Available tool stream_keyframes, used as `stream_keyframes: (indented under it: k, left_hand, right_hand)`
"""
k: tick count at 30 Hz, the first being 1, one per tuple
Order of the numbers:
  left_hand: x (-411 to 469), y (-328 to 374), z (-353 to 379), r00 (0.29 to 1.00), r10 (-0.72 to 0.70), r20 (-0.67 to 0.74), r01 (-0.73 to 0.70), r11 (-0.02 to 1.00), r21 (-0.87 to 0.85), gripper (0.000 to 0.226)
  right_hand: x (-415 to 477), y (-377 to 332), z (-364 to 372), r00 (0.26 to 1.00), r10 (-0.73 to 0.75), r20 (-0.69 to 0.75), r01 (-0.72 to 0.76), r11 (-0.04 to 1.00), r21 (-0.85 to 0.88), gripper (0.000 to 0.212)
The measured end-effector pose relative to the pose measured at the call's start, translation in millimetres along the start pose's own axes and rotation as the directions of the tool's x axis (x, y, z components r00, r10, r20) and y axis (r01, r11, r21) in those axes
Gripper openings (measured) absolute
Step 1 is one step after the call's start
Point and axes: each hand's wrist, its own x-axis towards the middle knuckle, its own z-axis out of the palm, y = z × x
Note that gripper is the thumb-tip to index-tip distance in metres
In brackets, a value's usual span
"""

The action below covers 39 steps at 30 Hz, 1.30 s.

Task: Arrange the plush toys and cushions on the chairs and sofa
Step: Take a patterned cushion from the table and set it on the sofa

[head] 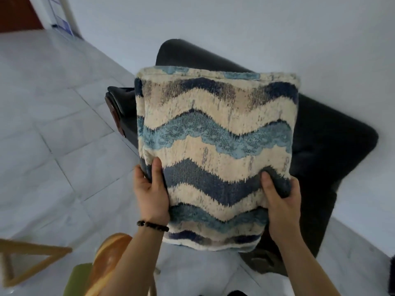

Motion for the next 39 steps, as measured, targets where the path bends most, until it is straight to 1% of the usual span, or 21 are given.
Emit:
stream_keyframes:
  k: [4, 7, 9, 11, 13, 15, 17, 20, 22, 24, 25, 26, 27, 28, 29, 30, 31, 32, 34, 37, 39]
  left_hand:
    - [88, -16, 35, 0.997, -0.008, -0.073, 0.008, 1.0, -0.007, 0.013]
    - [163, -39, 61, 0.995, 0.004, -0.099, -0.008, 0.999, -0.04, 0.01]
    - [216, -51, 87, 0.996, 0.025, -0.085, -0.026, 1.0, -0.015, 0.018]
    - [267, -60, 114, 0.997, 0.045, -0.061, -0.043, 0.999, 0.032, 0.014]
    - [324, -68, 137, 1.0, 0.008, -0.011, -0.007, 0.995, 0.097, 0.008]
    - [378, -69, 151, 0.999, -0.028, 0.037, 0.023, 0.989, 0.148, 0.014]
    - [425, -68, 160, 0.997, -0.046, 0.058, 0.033, 0.978, 0.205, 0.02]
    - [502, -70, 173, 0.996, -0.062, 0.056, 0.041, 0.944, 0.328, 0.016]
    - [561, -85, 177, 0.993, -0.057, 0.1, 0.011, 0.912, 0.409, 0.028]
    - [623, -109, 180, 0.979, 0.087, 0.186, -0.175, 0.827, 0.535, 0.064]
    - [653, -120, 185, 0.947, 0.19, 0.261, -0.311, 0.752, 0.581, 0.078]
    - [677, -127, 189, 0.881, 0.307, 0.359, -0.469, 0.659, 0.588, 0.083]
    - [707, -135, 197, 0.774, 0.407, 0.485, -0.632, 0.549, 0.547, 0.082]
    - [735, -143, 203, 0.633, 0.464, 0.62, -0.773, 0.423, 0.473, 0.079]
    - [763, -150, 211, 0.465, 0.459, 0.757, -0.884, 0.287, 0.369, 0.078]
    - [791, -158, 220, 0.313, 0.381, 0.87, -0.949, 0.171, 0.266, 0.081]
    - [814, -164, 227, 0.189, 0.275, 0.943, -0.981, 0.086, 0.172, 0.086]
    - [843, -172, 234, 0.1, 0.181, 0.978, -0.994, 0.056, 0.091, 0.093]
    - [892, -182, 244, -0.01, 0.07, 0.997, -1.0, 0.023, -0.011, 0.106]
    - [936, -187, 271, -0.188, -0.094, 0.978, -0.982, -0.007, -0.189, 0.122]
    - [945, -190, 296, -0.233, -0.256, 0.938, -0.972, 0.025, -0.235, 0.114]
  right_hand:
    - [72, 20, 58, 0.985, 0.03, 0.167, -0.034, 0.999, 0.021, 0.037]
    - [130, 39, 112, 0.946, 0.08, 0.313, -0.076, 0.997, -0.023, 0.071]
    - [177, 47, 154, 0.94, 0.118, 0.32, -0.11, 0.993, -0.045, 0.085]
    - [222, 54, 193, 0.957, 0.1, 0.271, -0.098, 0.995, -0.021, 0.074]
    - [269, 54, 236, 0.976, 0.084, 0.203, -0.085, 0.996, -0.003, 0.066]
    - [313, 47, 279, 0.984, 0.079, 0.159, -0.086, 0.996, 0.032, 0.062]
    - [350, 41, 316, 0.984, 0.077, 0.161, -0.085, 0.995, 0.044, 0.059]
    - [400, 30, 375, 0.98, 0.044, 0.196, -0.05, 0.999, 0.023, 0.055]
    - [428, 36, 414, 0.972, 0.036, 0.232, -0.031, 0.999, -0.027, 0.05]
    - [456, 53, 455, 0.971, 0.034, 0.238, -0.008, 0.994, -0.11, 0.045]
    - [469, 65, 478, 0.975, 0.025, 0.221, 0.011, 0.987, -0.162, 0.045]
    - [478, 74, 497, 0.979, 0.01, 0.203, 0.038, 0.973, -0.228, 0.044]
    - [490, 87, 522, 0.984, -0.019, 0.178, 0.072, 0.952, -0.298, 0.042]
    - [501, 98, 547, 0.986, -0.05, 0.16, 0.107, 0.921, -0.374, 0.038]
    - [512, 109, 573, 0.985, -0.086, 0.153, 0.147, 0.877, -0.458, 0.033]
    - [522, 117, 598, 0.98, -0.122, 0.156, 0.188, 0.826, -0.531, 0.028]
    - [529, 122, 618, 0.973, -0.153, 0.173, 0.226, 0.782, -0.581, 0.025]
    - [537, 128, 641, 0.966, -0.177, 0.187, 0.256, 0.742, -0.62, 0.024]
    - [548, 132, 674, 0.963, -0.175, 0.208, 0.27, 0.683, -0.678, 0.027]
    - [553, 128, 702, 0.97, -0.079, 0.23, 0.228, 0.631, -0.741, 0.021]
    - [554, 123, 712, 0.979, -0.019, 0.201, 0.171, 0.608, -0.776, 0.018]
